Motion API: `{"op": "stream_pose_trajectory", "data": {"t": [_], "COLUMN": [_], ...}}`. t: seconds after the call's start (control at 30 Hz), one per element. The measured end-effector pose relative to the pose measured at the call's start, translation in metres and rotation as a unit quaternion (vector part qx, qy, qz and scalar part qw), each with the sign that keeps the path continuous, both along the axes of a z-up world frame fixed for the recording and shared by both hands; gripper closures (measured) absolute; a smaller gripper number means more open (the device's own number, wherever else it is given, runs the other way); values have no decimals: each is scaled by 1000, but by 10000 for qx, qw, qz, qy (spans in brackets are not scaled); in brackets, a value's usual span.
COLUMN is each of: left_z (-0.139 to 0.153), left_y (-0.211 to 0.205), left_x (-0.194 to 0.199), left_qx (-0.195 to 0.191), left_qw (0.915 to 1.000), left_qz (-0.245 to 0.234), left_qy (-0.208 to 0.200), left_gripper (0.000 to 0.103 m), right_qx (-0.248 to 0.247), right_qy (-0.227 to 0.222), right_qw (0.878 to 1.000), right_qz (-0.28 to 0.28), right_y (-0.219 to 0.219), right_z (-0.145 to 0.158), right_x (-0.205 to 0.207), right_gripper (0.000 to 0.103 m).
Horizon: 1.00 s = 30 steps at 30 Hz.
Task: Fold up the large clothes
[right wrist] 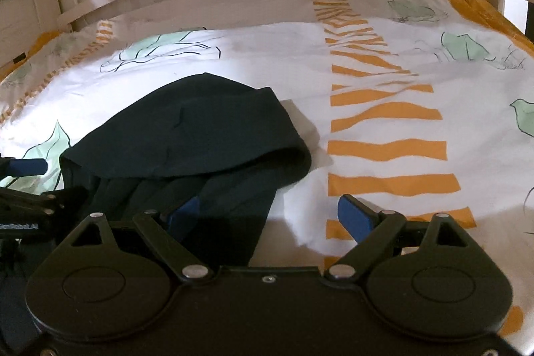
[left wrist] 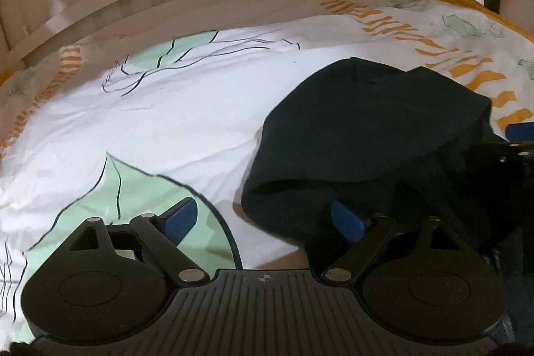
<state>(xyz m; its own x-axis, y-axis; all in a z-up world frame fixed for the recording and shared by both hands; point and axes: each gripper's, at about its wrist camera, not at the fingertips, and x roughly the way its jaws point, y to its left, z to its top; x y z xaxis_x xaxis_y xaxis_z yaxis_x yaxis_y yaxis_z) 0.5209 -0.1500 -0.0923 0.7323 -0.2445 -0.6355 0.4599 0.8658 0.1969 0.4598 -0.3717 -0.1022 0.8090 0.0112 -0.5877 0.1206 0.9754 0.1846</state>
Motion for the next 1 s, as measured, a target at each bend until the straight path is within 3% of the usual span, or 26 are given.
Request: {"op": "stream_pose_trajectory", "data": {"t": [0.27,0.37,0.47,0.57,0.67,0.83,0.9,0.97,1.0], "left_z": [5,14,14,10,2,-8,-12,-14,-14], "left_y": [-13,6,28,40,51,51,53,53,51], "left_x": [26,42,52,50,53,51,55,58,59], "left_qx": [379,-153,-677,-764,-1036,-959,-1021,-1018,-961], "left_qw": [9974,9954,9923,9914,9878,9902,9898,9896,9904], "left_qz": [246,798,1036,1057,1154,1002,966,965,928], "left_qy": [-556,-498,-102,-122,147,156,245,327,367], "left_gripper": [14,14,14,13,13,12,9,7,7], "right_qx": [-83,-142,-283,-464,-554,-717,-498,145,236], "right_qy": [68,90,109,89,81,20,161,333,310], "right_qw": [9999,9999,9995,9989,9984,9973,9977,9985,9985], "right_qz": [-33,-17,-13,-35,-13,-124,-441,-418,-376], "right_y": [-2,-2,-2,-2,-2,-18,-42,-66,-70], "right_z": [1,3,5,10,13,15,11,2,0], "right_x": [8,11,16,20,25,28,29,29,27], "right_gripper": [10,10,10,10,10,13,12,11,11]}}
